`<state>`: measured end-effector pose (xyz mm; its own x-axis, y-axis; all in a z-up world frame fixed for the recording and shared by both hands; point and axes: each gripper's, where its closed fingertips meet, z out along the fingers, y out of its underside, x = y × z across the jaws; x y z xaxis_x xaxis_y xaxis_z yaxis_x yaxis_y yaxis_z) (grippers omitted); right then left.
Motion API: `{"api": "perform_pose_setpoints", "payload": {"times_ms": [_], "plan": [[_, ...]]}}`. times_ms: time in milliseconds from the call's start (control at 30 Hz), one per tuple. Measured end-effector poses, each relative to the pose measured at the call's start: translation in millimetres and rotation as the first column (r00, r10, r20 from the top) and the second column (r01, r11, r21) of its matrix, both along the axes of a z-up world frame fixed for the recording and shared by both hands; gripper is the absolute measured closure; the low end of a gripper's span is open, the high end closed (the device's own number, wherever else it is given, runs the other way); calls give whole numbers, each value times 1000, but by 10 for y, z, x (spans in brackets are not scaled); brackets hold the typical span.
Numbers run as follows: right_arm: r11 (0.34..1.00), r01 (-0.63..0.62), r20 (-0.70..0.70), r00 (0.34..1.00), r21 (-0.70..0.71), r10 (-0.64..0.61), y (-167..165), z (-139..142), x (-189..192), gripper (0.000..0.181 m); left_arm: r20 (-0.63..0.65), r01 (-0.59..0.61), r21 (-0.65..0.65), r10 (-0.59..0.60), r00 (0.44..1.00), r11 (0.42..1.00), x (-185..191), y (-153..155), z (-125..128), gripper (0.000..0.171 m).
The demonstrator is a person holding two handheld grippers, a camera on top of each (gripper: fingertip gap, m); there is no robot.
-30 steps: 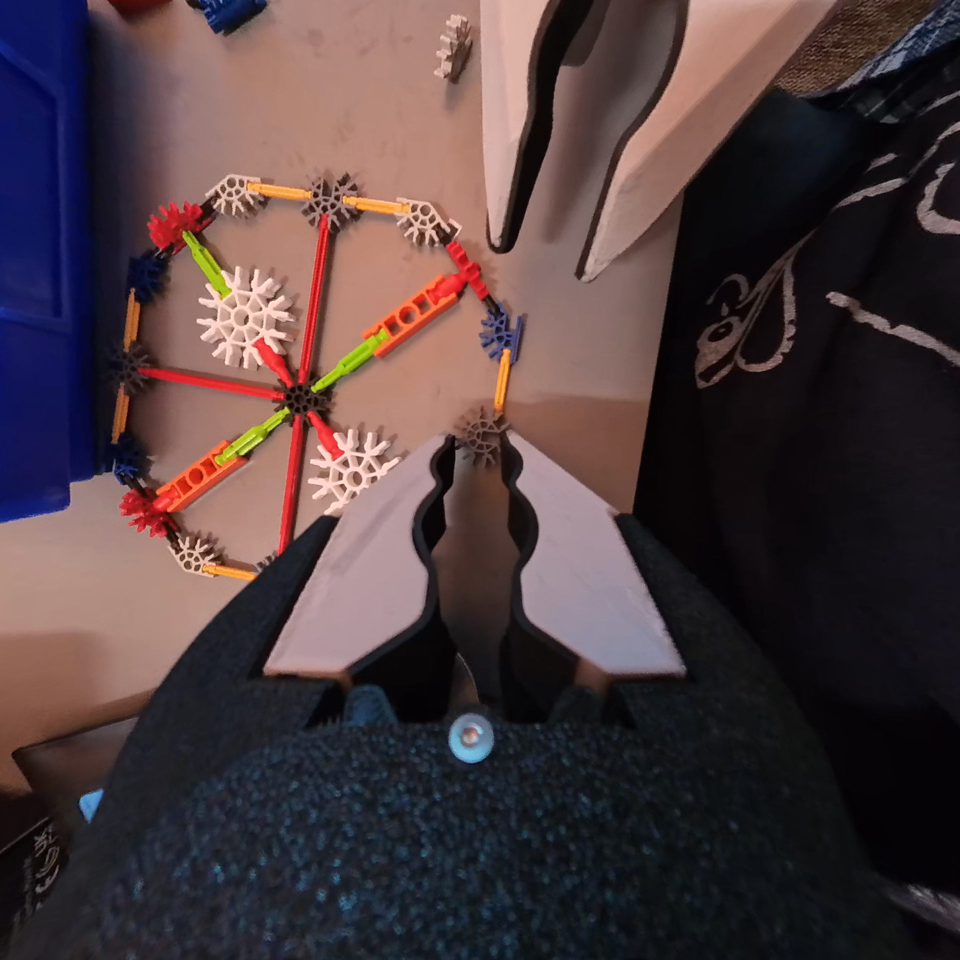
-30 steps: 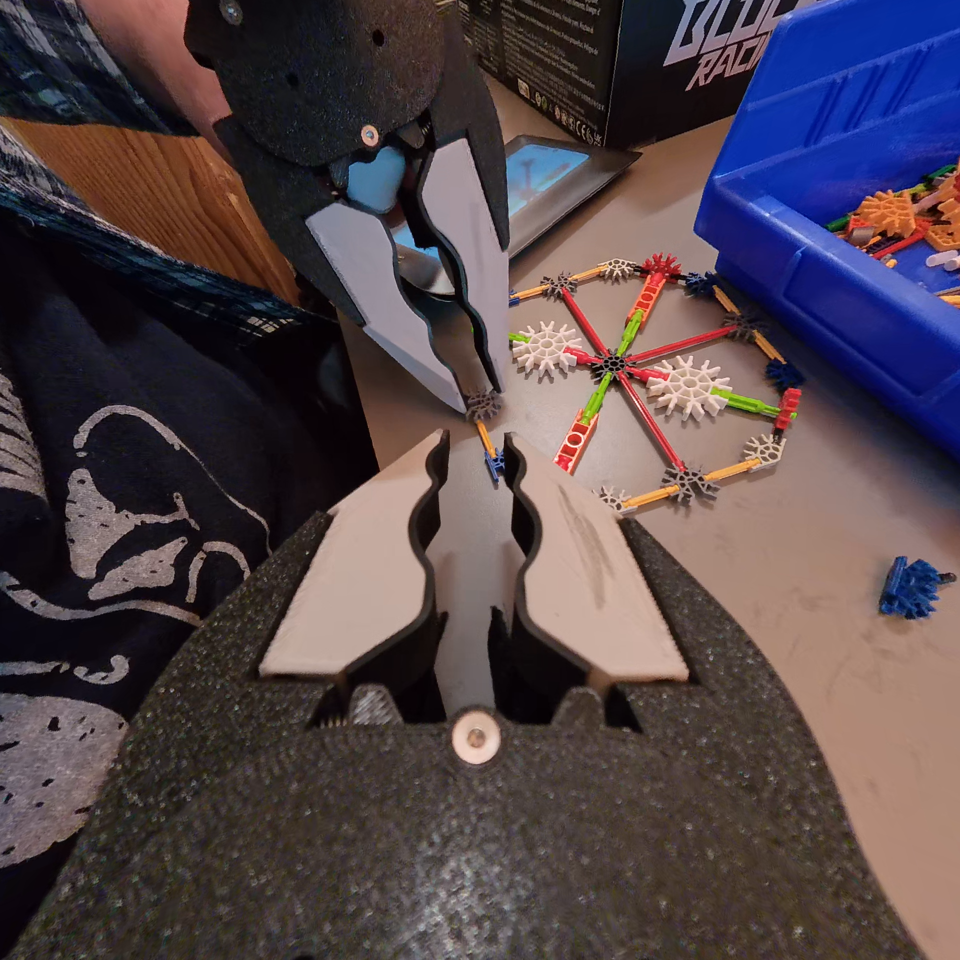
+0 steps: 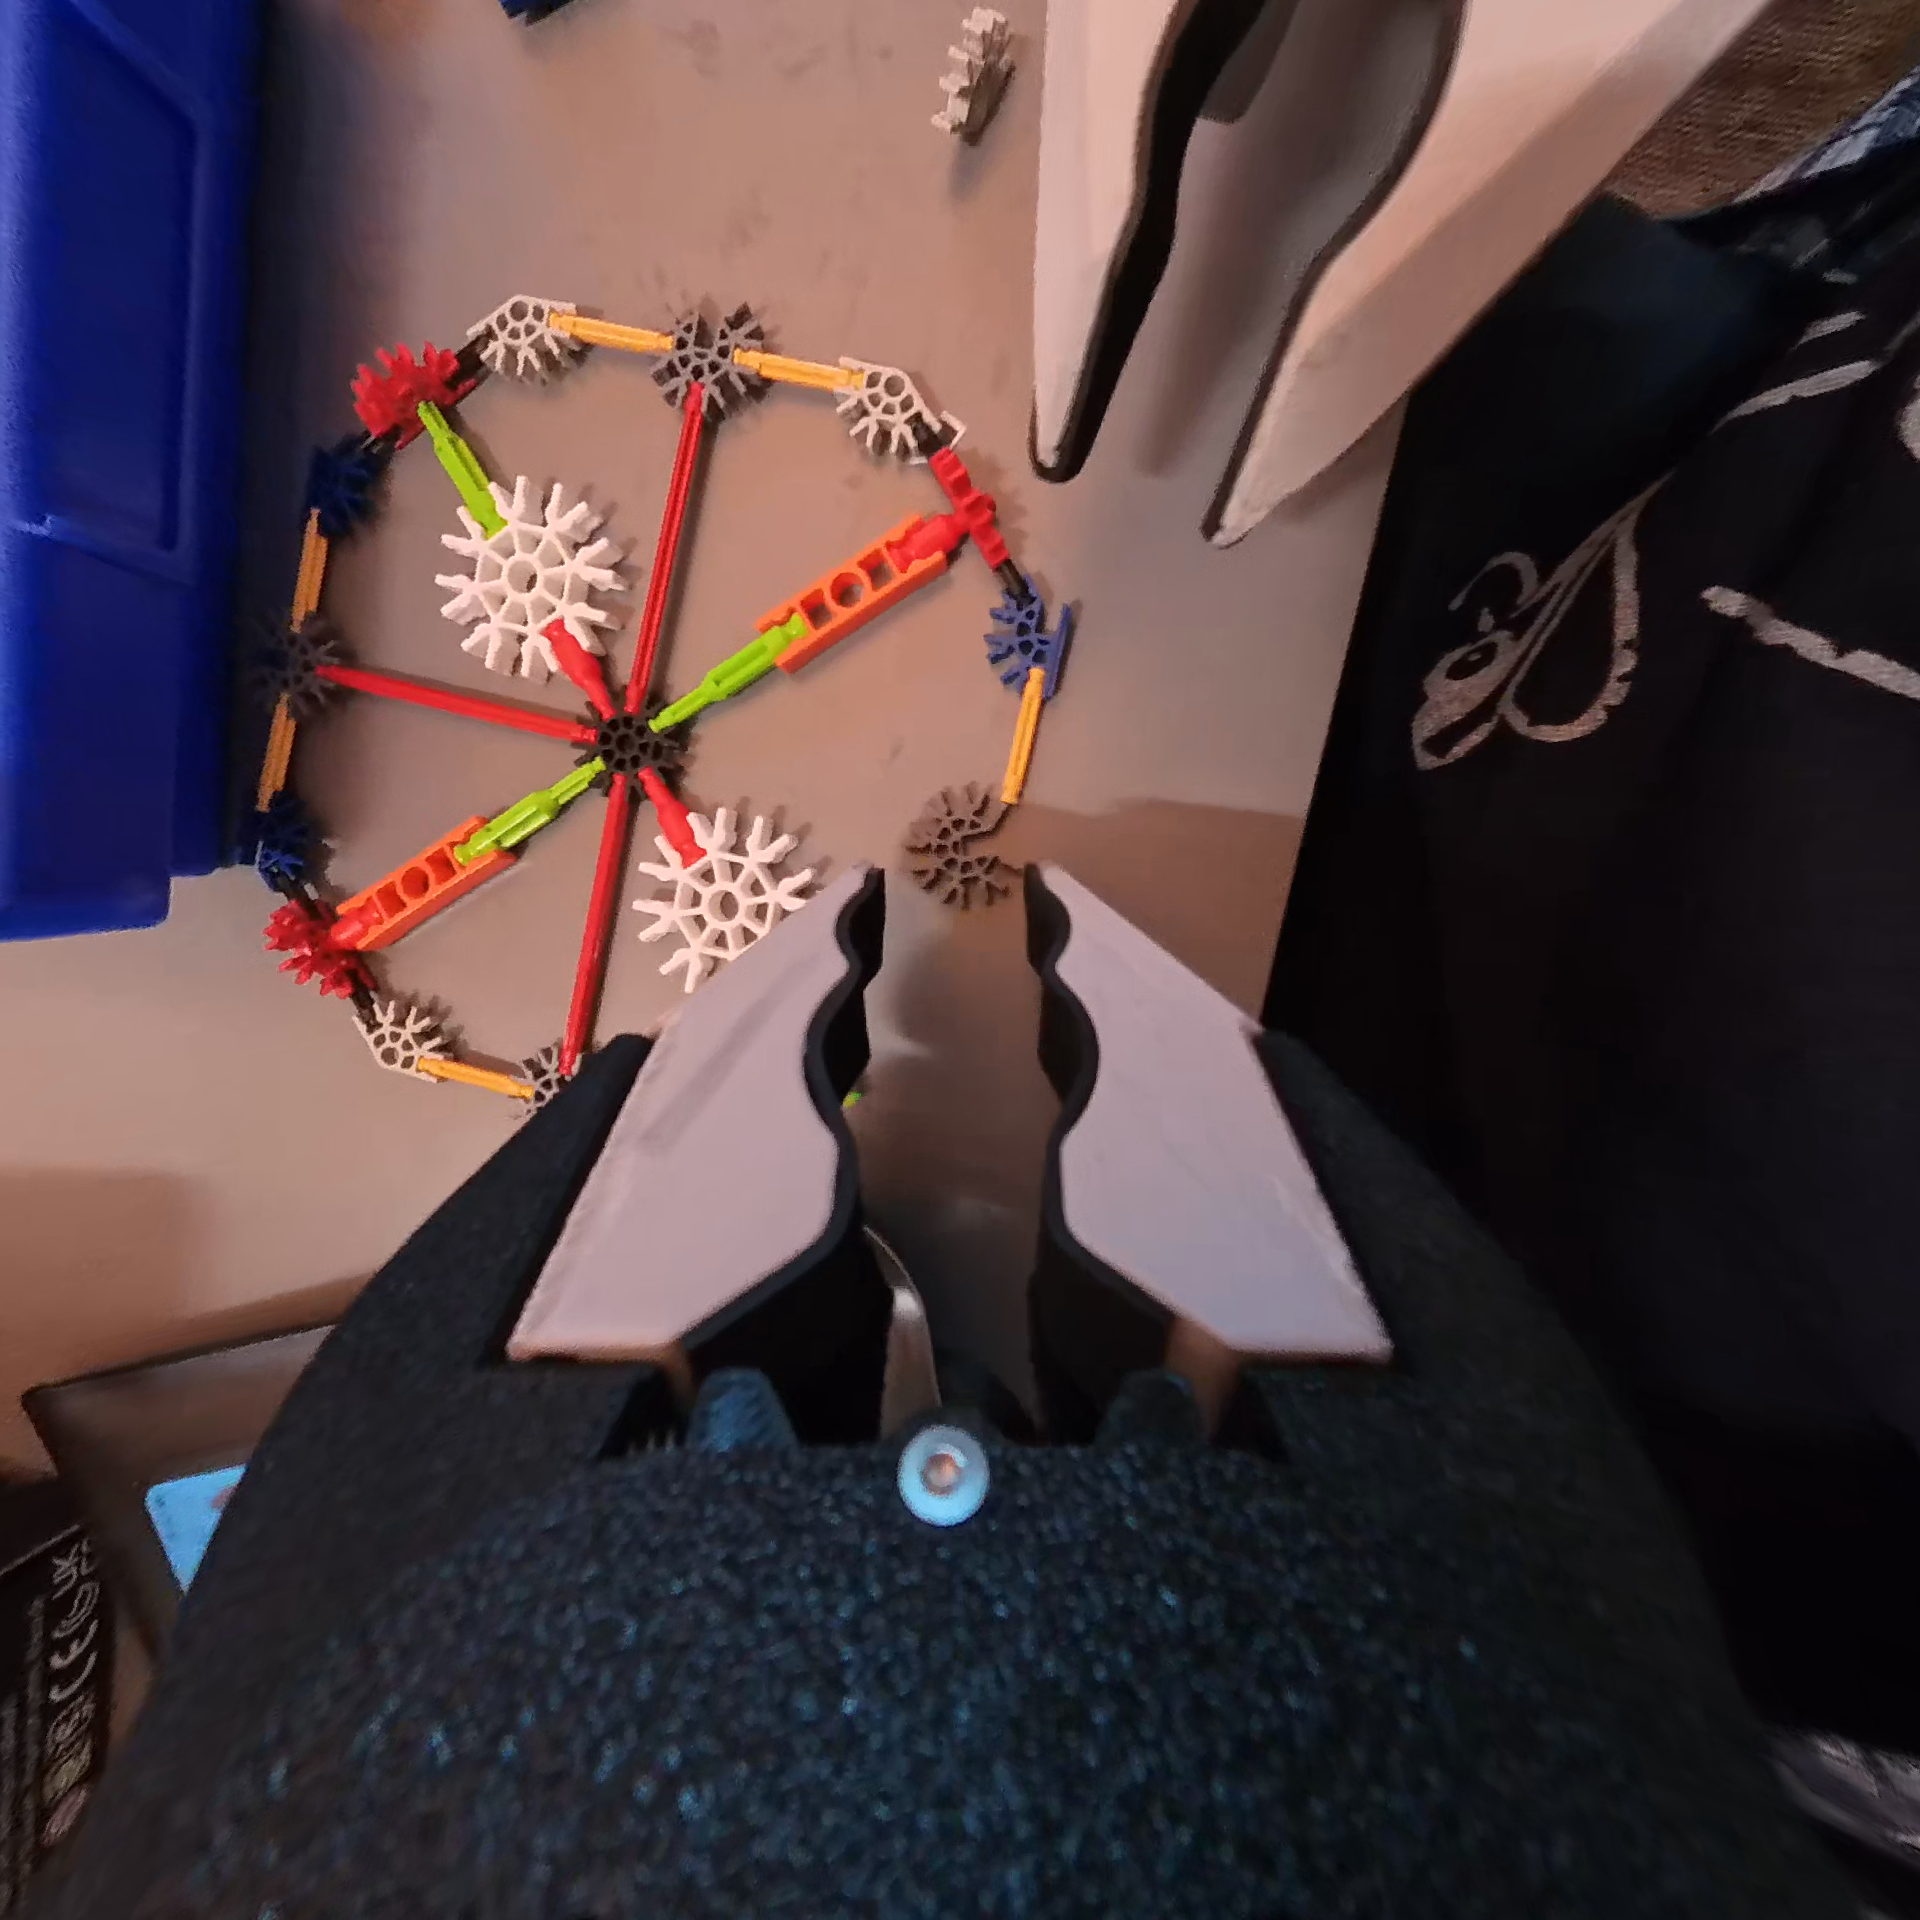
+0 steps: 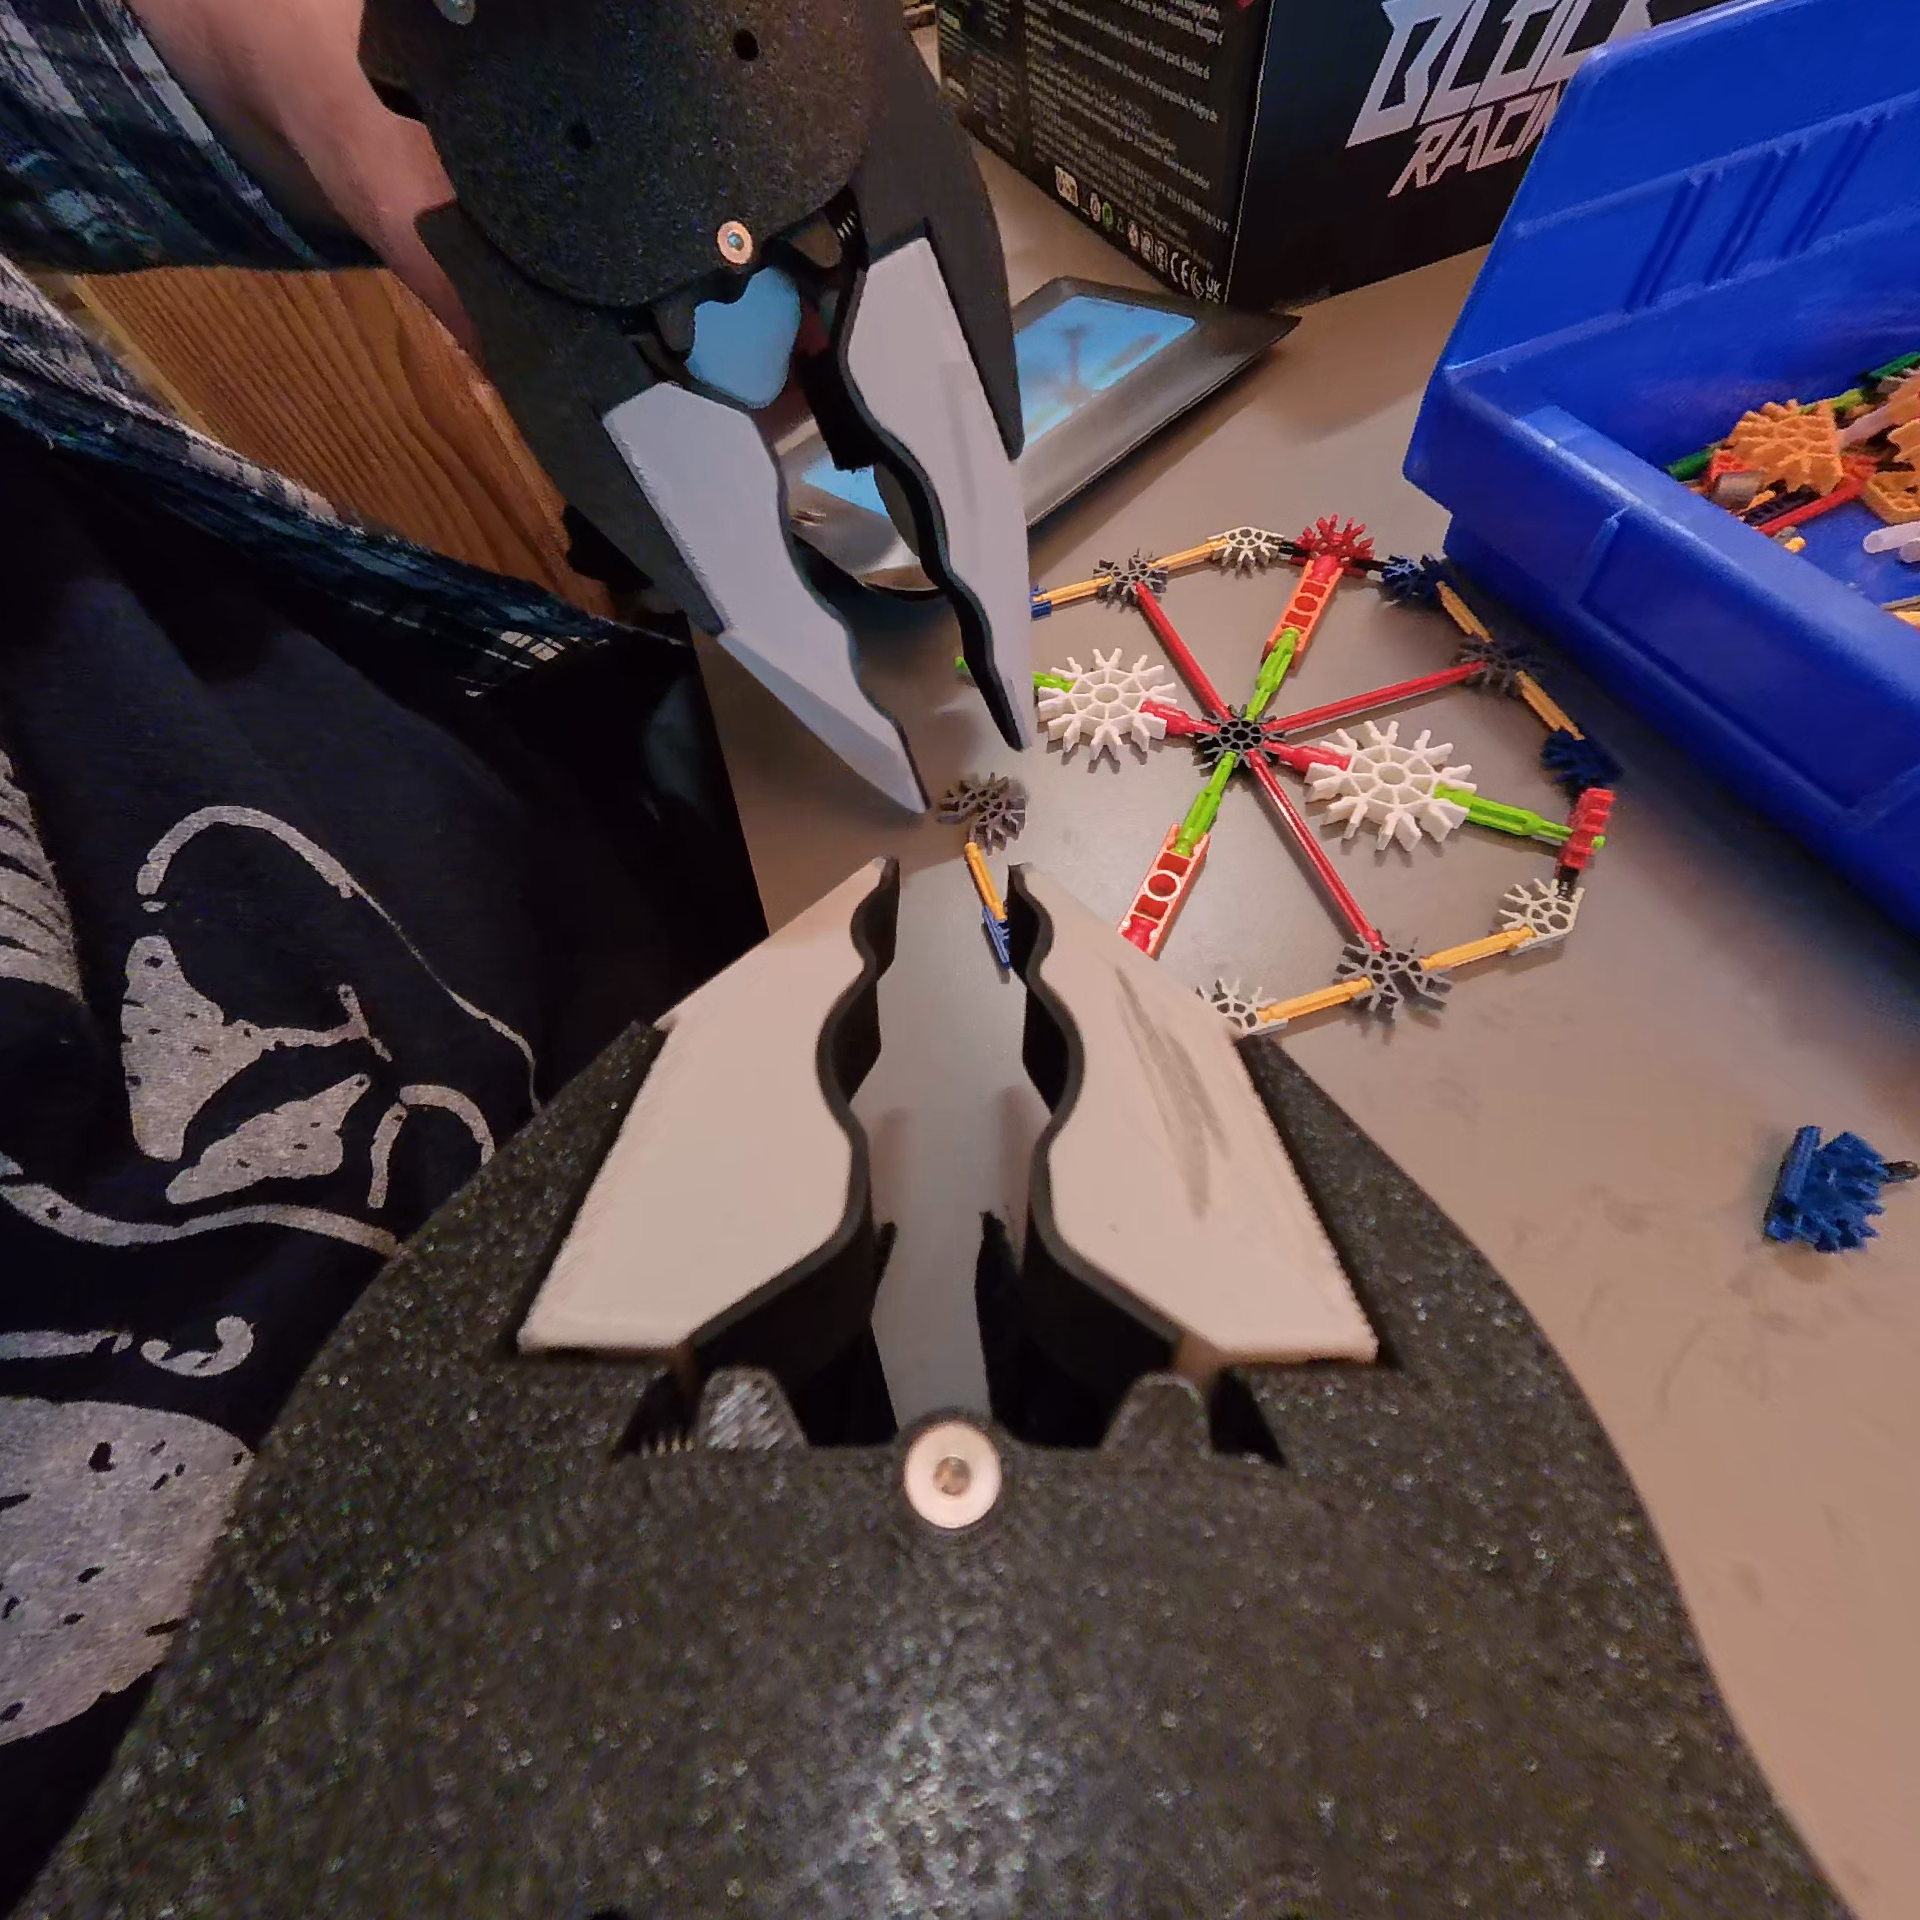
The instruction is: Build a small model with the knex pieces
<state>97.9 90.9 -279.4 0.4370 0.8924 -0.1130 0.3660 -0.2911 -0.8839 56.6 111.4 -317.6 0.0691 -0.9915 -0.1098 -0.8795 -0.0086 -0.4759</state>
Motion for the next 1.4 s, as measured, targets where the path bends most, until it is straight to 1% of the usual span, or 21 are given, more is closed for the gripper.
{"api": "perform_pose_setpoints", "payload": {"times_ms": [300,533,667,767,833,900,967,1133,1200,1400], "plan": [[1000,0,-8,1000,1,0,3,9,7,161,-16,4,-11,-4,1000,1000,40,-7,-64,150],[1000,-3,-11,1000,3,3,0,14,8,161,-15,18,2,-18,1000,1000,17,-17,-64,152],[1000,-3,-10,1000,4,3,-1,12,7,161,-4,38,10,-38,999,999,6,-26,-14,152],[1000,-3,-9,1000,4,3,1,10,7,161,12,91,9,-91,996,996,32,-102,20,152],[1000,-3,-7,1000,4,3,1,6,6,161,-2,136,20,-136,991,990,36,-146,1,151],[1000,-3,-4,1000,4,3,1,3,5,161,-20,164,48,-163,986,985,34,-132,-22,151],[1000,-3,-3,1000,5,3,1,1,5,161,-25,192,48,-191,981,980,38,-146,-34,151],[1000,-3,-2,1000,3,3,2,-2,5,161,-26,199,71,-198,980,977,41,-74,-5,151],[1000,-4,-4,1000,2,4,1,-1,5,161,-25,215,58,-214,977,975,40,-90,6,152],[1000,-5,-11,1000,0,5,-1,6,7,161,-62,261,54,-257,964,964,13,-93,-61,151]]}}
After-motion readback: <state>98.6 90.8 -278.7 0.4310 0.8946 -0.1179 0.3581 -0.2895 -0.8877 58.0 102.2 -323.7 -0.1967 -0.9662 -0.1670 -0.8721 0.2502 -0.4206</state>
